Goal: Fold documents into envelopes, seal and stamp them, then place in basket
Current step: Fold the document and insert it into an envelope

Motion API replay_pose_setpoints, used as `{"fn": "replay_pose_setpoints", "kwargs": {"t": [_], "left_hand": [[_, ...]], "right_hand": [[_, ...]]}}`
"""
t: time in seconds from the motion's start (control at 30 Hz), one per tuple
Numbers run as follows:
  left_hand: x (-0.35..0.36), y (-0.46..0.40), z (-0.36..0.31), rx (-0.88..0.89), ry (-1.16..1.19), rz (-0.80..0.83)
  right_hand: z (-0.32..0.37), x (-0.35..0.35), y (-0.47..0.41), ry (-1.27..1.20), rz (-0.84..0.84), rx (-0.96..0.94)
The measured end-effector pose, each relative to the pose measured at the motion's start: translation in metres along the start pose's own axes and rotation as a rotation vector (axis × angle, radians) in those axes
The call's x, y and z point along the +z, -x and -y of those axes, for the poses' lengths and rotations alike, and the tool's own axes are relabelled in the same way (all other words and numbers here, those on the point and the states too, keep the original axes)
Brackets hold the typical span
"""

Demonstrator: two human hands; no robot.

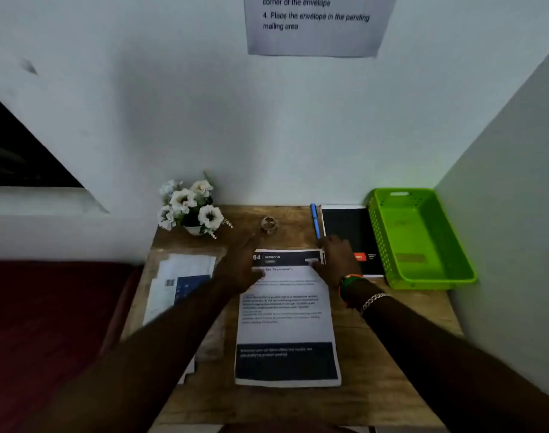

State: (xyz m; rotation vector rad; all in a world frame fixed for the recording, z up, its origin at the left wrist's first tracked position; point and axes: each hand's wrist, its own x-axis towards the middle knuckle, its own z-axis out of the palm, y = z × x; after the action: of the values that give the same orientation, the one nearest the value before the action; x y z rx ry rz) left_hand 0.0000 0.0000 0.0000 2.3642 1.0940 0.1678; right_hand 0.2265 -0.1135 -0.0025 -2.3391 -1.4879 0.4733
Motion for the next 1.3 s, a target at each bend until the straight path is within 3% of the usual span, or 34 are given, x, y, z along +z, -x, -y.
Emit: {"fn": "replay_pose_setpoints", "kwargs": {"t": [0.1,0.17,0.43,0.57,1.13,1.3], "left_hand": [[0.012,0.003,0.003,-0.121,-0.114,0.247],[0.017,0.004,0.000,-0.148,-0.175,0.296],[0.018,-0.004,-0.013,-0.201,-0.292,0.281],[0.022,0.008,-0.017,-0.182,-0.329,0.169],[0.031,0.030,-0.003,-0.067,-0.302,0.058],[0.030,0.032,0.003,-0.029,-0.298,0.028]], "right_hand": [[-0.010,0.006,-0.001,-0.001,0.107,-0.006],[-0.013,0.012,-0.001,0.006,0.153,-0.012],[-0.025,0.028,0.003,0.050,0.073,-0.089],[-0.024,0.033,0.014,0.158,-0.017,-0.144],[0.000,0.033,0.034,0.450,-0.126,-0.041],[0.001,0.035,0.033,0.465,-0.070,-0.015]]}}
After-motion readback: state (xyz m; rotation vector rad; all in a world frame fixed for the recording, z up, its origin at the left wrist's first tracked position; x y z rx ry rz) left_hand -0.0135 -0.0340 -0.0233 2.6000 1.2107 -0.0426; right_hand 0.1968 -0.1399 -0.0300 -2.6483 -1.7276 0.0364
